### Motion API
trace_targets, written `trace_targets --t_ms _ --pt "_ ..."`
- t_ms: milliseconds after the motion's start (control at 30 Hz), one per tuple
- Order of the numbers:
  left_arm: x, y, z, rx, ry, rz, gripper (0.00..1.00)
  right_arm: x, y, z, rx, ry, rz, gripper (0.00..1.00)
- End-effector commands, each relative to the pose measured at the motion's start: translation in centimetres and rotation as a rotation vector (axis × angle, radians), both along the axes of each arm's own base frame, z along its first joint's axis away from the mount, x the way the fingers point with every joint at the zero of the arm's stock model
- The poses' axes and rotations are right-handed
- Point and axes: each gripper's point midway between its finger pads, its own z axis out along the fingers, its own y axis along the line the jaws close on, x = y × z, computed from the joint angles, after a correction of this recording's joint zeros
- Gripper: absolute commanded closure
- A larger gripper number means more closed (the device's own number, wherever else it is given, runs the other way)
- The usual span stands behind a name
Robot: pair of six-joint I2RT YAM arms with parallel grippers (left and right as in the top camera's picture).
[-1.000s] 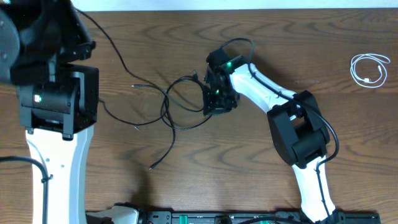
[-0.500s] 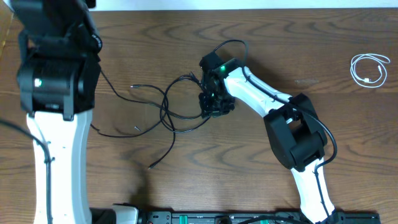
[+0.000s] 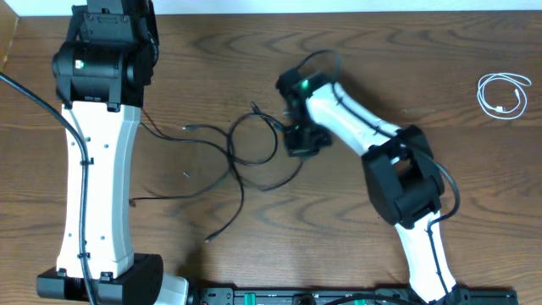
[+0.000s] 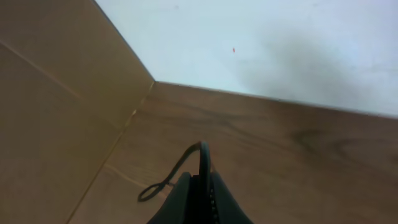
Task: Untangle cables
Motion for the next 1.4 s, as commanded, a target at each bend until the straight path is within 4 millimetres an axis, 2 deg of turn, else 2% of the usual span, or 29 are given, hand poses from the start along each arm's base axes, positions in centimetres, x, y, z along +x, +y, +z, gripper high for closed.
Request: trace_targets --t_ms 0,100,167,233,267,333,400,467,533,700,867,1000,1100,1267,1367 --pt "-0.3 0.3 2.2 -0.028 -0.09 0.02 0.93 5.8 -8.1 3.0 -0.259 -0.18 -0.056 0.99" --pt "-0.1 0.3 3.3 -0.031 -0.136 0.019 0.93 8.2 -15.4 4.9 -0.452 -0.241 -0.133 0.99" --pt "-0.1 0.6 3.5 -0.032 -0.148 0.026 0.92 9.2 -19.0 5.6 -0.505 -0.256 -0.192 0.99" --pt "0.0 1.0 3.5 -0.031 -0.15 0.036 0.93 10.2 -21.4 5.6 -0.458 -0.248 -0.209 0.99" --pt "-0.1 1.3 3.5 -0.031 -0.149 0.043 0.92 10.6 -21.5 5.3 -0.355 -0.225 -0.188 0.99" --pt "-0.1 1.6 3.5 -0.032 -0.149 0.049 0.92 10.9 -18.7 5.1 -0.045 -0.187 -0.096 0.99" --pt "0.1 1.2 3.3 -0.05 -0.149 0.028 0.93 10.8 -15.7 5.9 0.21 -0.165 -0.092 0.99" --pt "0.4 0.3 2.9 -0.079 -0.133 -0.022 0.92 10.2 -14.4 6.3 0.277 -0.136 -0.087 0.94" --pt "0.5 -0.8 2.1 -0.126 -0.11 -0.071 0.93 9.2 -13.4 6.2 0.277 -0.102 -0.059 0.82" --pt "0.2 -1.9 0.3 -0.197 -0.05 -0.106 0.93 5.6 -9.5 5.9 0.266 0.008 0.042 0.65" --pt "0.0 -2.5 -0.7 -0.217 -0.008 -0.132 0.92 2.1 -5.7 4.6 0.28 0.073 0.251 0.57" --pt "0.0 -2.5 -0.7 -0.217 -0.009 -0.132 0.92 -0.4 -2.7 3.3 0.264 0.112 0.334 0.51" --pt "0.0 -2.5 -0.7 -0.217 -0.008 -0.132 0.93 -1.4 -1.4 2.5 0.213 0.126 0.294 0.48" --pt "0.0 -2.5 -0.7 -0.217 -0.009 -0.132 0.93 -1.9 1.2 2.1 0.187 0.11 0.2 0.46" --pt "0.0 -2.5 -0.7 -0.217 -0.009 -0.132 0.93 -2.2 1.6 1.4 0.098 0.085 0.134 0.44"
